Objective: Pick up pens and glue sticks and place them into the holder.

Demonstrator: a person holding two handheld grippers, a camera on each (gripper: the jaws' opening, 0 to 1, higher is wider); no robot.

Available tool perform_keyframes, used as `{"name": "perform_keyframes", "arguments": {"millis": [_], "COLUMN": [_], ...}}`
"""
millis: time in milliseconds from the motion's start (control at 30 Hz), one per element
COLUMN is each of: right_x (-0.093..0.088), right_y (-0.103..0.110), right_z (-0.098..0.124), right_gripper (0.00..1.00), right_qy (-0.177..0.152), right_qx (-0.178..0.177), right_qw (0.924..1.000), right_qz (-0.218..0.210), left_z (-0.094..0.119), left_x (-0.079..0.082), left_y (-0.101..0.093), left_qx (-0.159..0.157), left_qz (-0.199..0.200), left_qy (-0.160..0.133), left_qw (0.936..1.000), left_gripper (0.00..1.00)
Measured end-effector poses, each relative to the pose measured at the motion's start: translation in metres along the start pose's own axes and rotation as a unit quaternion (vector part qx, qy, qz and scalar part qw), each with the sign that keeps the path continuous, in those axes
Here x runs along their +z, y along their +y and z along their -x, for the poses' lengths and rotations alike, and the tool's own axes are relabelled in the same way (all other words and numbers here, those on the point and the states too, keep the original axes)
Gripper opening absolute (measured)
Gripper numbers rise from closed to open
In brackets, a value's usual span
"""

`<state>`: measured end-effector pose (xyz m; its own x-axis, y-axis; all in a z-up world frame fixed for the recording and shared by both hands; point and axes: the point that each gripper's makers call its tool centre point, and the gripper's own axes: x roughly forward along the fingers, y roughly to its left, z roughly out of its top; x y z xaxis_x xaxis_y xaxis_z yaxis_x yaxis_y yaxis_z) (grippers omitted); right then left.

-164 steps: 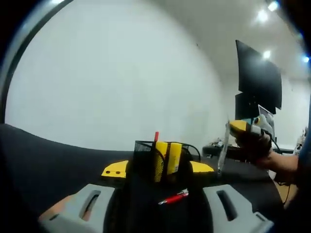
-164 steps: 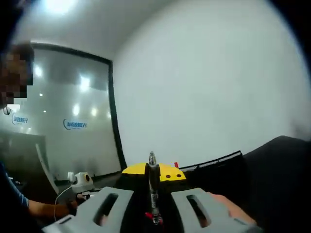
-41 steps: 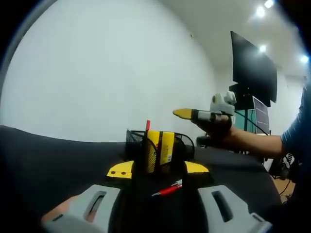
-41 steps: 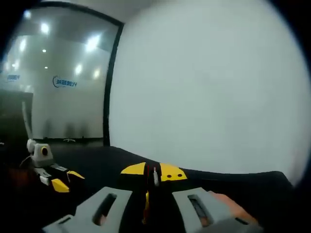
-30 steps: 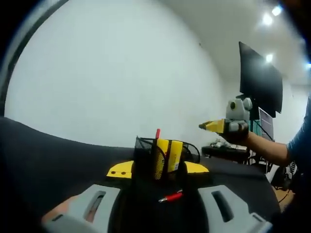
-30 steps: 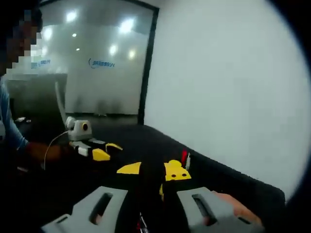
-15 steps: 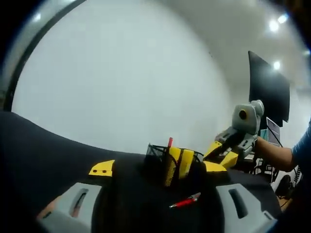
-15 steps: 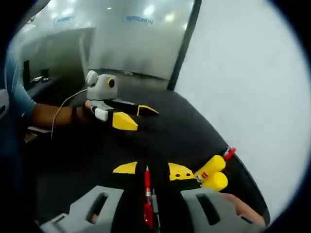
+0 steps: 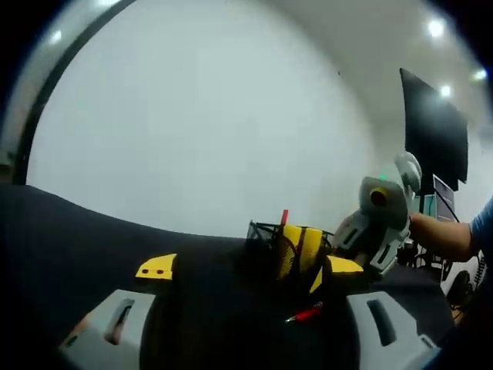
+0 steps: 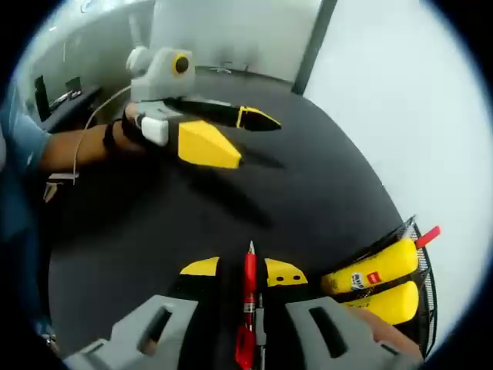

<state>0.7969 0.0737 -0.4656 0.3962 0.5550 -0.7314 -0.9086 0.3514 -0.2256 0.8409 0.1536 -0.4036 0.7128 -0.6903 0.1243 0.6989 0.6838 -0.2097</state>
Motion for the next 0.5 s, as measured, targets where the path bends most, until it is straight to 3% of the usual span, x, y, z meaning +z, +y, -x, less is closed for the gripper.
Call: {"name": "perform_keyframes", "arguments": {"millis": [500], "right_x": [-0.012], "right_y": [0.007], "right_z": [-0.025], "right_gripper": [0.1], "right_qy": [0.032], "right_qx": [-0.01], "right_qw": [0.9993], "right_qz": [-0.019], "left_z": [0.001], "left_x": [-0.002], "left_y": [0.007], "left_qx": [0.013], "left_qz": [-0.002], "left_qy": [0.007], "left_qw": [0.9999], "left_gripper": [0.74]}}
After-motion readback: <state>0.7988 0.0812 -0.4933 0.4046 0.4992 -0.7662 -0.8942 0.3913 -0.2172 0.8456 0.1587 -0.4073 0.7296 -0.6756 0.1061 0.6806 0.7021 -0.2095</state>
